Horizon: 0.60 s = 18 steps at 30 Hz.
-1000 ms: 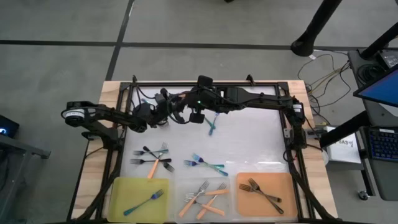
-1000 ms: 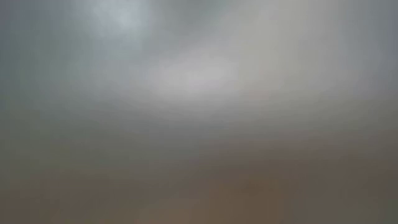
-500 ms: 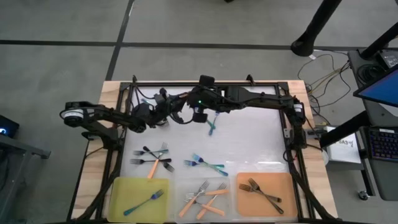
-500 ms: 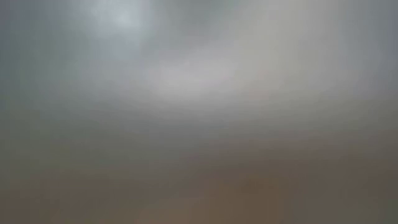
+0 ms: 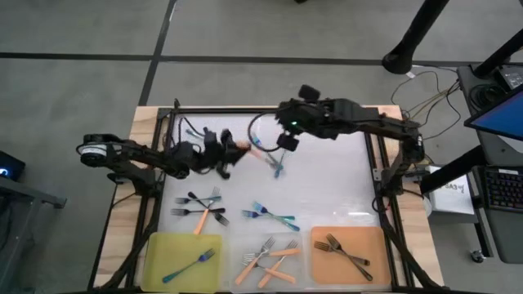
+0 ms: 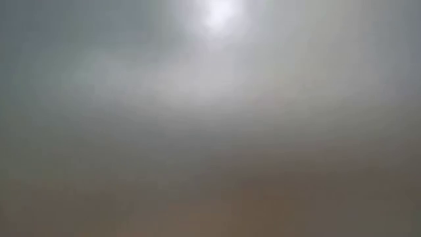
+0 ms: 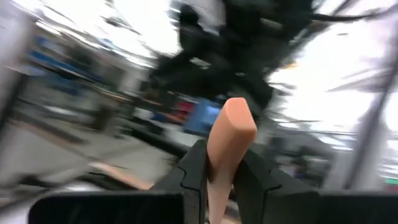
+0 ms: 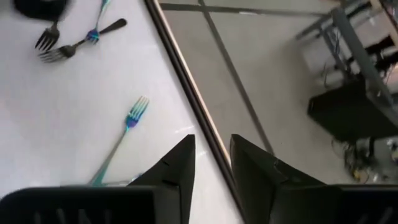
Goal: Sort silverware by color (type)
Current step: Put the orange fork into the transparent bin
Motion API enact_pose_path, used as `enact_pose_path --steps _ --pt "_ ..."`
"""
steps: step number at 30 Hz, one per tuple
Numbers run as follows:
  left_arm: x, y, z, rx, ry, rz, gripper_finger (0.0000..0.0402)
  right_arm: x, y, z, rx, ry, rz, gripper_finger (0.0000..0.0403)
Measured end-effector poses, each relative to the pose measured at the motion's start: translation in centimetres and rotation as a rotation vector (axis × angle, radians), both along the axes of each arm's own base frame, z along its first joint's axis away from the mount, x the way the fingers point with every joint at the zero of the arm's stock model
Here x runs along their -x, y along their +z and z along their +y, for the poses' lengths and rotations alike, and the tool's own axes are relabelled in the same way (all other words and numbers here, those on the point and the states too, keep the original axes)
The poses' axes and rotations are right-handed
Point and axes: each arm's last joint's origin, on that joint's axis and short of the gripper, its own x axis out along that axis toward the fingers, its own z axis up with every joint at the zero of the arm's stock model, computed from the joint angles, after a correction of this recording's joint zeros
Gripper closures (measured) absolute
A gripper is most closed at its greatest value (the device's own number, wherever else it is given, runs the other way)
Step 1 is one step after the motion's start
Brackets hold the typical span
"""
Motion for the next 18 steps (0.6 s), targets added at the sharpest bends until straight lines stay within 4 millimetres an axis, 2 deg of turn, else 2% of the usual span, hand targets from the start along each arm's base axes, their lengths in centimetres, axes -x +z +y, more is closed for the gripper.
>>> enact_pose_path --steps 3,7,14,18 --pt "0.0 0.0 -2.7 0.019 -0.127 -0.025 0.0368 1.5 0.7 0.2 -0.035 -0.051 -0.023 0.0303" --pt "0.3 -0.2 -7.1 0.039 -0.207 -0.012 0.0368 2.8 1.1 0.3 -0.078 -0.109 -0.029 0.0299" --pt "2.2 -0.2 -14.5 0.095 -0.102 0.069 0.0368 3.8 0.7 0.4 -0.134 -0.196 -0.009 0.03" --pt "1.6 0.4 -18.0 0.144 -0.01 0.094 0.0368 3.4 -0.1 0.4 -0.148 -0.221 0.004 0.0307"
